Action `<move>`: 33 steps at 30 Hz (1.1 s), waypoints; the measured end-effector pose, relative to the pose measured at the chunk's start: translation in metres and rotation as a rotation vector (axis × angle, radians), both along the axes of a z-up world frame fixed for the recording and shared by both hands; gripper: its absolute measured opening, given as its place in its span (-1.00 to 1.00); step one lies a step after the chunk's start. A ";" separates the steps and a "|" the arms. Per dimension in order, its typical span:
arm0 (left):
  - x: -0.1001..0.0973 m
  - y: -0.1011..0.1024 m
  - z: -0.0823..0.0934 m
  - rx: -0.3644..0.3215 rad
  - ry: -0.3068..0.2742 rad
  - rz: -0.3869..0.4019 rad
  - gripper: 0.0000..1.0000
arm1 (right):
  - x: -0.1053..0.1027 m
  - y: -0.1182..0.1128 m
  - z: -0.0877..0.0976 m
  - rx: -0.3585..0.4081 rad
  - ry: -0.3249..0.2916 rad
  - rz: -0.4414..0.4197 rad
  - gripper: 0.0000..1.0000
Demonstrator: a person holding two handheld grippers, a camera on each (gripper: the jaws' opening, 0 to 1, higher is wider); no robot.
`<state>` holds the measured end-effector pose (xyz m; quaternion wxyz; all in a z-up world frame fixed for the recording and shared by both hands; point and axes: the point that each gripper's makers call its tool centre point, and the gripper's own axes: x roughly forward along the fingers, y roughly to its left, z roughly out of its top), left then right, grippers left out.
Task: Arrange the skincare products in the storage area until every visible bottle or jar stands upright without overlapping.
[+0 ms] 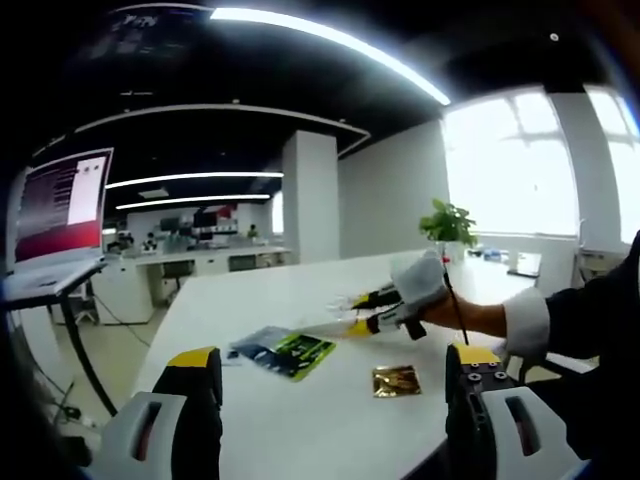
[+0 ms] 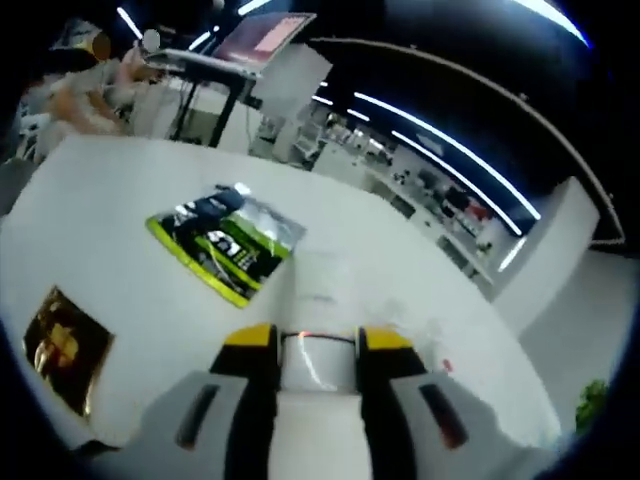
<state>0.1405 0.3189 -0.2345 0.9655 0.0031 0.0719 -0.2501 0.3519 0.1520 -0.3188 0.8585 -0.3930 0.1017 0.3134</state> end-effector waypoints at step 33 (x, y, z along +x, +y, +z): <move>0.002 -0.004 -0.003 0.000 0.007 -0.013 0.89 | -0.024 0.004 0.039 -0.665 -0.536 0.156 -0.44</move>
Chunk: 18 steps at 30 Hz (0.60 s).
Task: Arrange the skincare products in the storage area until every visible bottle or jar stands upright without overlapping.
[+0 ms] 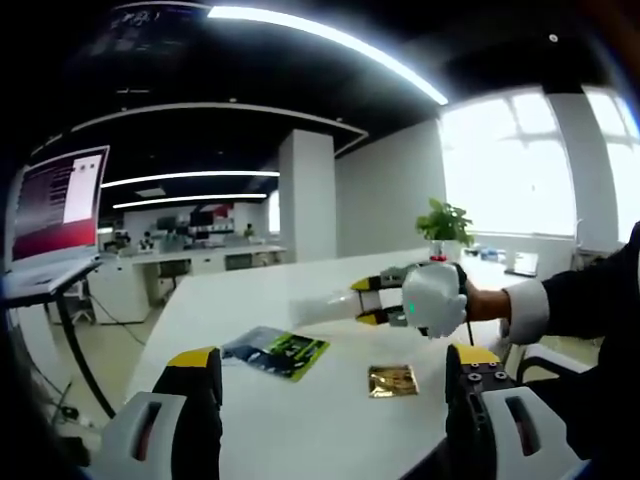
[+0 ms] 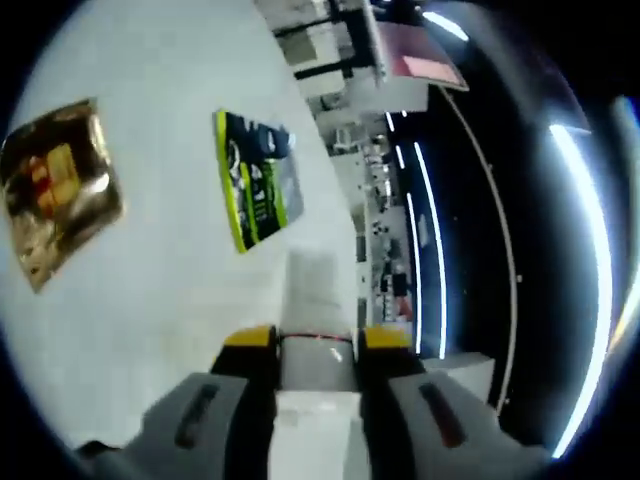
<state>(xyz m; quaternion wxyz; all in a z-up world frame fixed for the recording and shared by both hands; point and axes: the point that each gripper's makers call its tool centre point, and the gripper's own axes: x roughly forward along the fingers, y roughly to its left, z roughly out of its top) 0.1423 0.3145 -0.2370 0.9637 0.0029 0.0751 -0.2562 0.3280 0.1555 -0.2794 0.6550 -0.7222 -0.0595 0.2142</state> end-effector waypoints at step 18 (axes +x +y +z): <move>0.001 -0.011 -0.006 -0.027 0.021 -0.037 0.88 | -0.039 0.006 0.051 -0.029 -0.171 0.108 -0.43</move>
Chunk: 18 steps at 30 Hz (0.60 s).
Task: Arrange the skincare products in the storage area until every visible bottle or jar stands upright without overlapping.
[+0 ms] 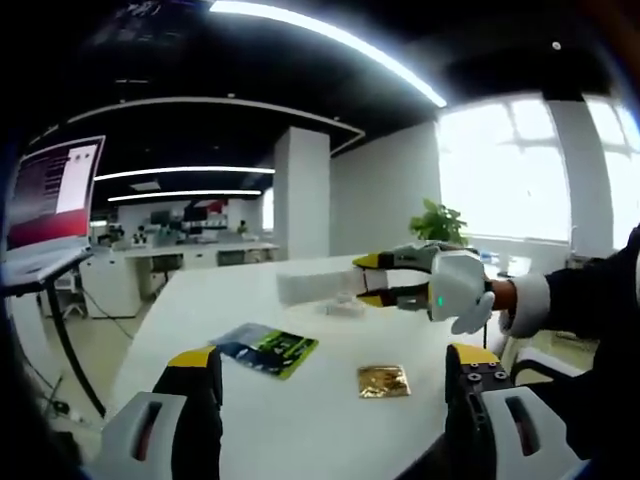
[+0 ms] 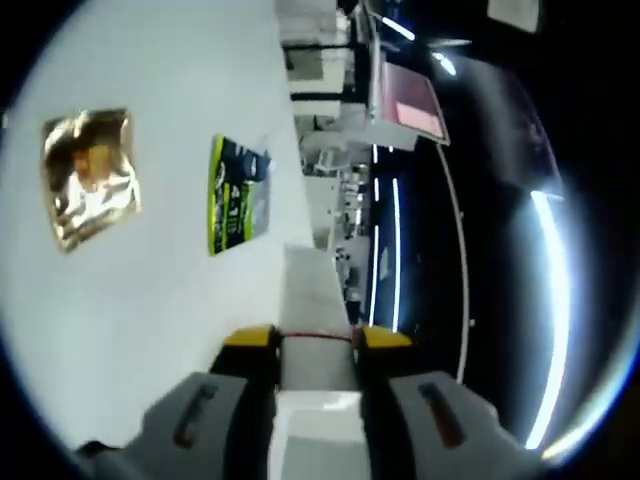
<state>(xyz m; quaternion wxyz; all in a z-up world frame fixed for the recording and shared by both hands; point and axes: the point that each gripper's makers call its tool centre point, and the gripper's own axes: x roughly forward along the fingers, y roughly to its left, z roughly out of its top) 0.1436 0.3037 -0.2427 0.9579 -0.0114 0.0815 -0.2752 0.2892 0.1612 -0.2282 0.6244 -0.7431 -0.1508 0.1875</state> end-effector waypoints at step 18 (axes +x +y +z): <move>-0.001 -0.011 0.007 -0.059 -0.028 -0.047 0.86 | -0.053 0.014 0.035 0.068 -0.085 0.160 -0.43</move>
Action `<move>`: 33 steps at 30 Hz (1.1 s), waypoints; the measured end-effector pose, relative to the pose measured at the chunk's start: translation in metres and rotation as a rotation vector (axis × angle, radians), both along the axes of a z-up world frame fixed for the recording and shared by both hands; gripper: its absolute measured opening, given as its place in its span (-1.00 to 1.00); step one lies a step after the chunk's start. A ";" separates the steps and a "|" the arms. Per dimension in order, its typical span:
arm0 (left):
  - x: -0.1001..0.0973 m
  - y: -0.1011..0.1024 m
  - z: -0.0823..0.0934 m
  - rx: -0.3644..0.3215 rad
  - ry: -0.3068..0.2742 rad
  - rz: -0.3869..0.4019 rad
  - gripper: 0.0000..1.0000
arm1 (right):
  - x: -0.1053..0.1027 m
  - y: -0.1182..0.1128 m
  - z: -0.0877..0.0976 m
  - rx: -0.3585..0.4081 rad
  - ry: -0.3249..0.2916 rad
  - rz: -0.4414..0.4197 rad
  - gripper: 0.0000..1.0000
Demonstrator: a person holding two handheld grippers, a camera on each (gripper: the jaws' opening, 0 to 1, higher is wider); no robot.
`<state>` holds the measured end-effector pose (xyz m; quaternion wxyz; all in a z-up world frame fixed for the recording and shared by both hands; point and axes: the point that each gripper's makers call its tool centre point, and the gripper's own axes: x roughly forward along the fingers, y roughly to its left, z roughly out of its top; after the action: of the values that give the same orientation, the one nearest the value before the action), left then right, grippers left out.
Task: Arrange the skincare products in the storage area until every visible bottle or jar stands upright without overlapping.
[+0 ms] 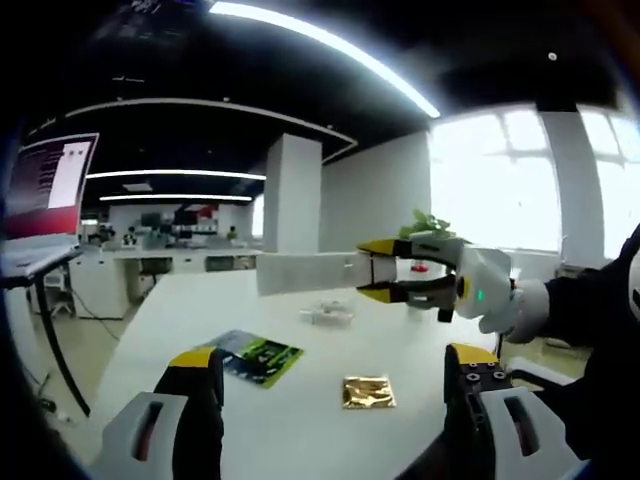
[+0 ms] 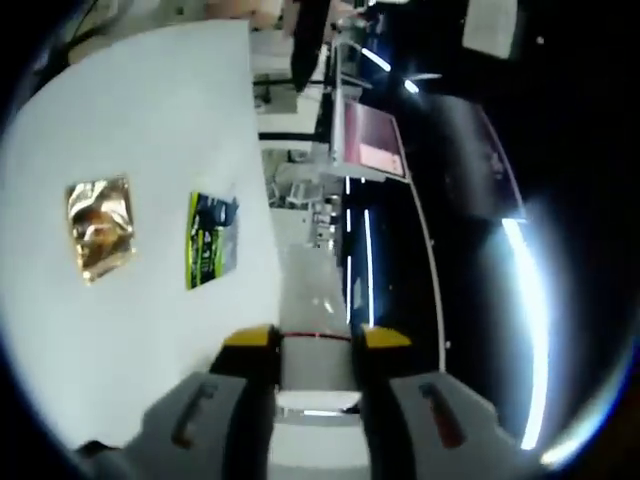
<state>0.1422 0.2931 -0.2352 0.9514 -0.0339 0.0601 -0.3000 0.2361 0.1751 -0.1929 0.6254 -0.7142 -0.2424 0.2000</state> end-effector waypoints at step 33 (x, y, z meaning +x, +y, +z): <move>0.000 -0.032 0.020 -0.454 -0.022 -0.134 0.60 | -0.096 0.023 0.022 0.076 -0.037 0.271 -0.43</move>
<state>0.1424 0.2612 -0.2157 0.8980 -0.2395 -0.0169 -0.3687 0.1405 0.1983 -0.1713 0.6145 -0.6544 -0.3556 0.2602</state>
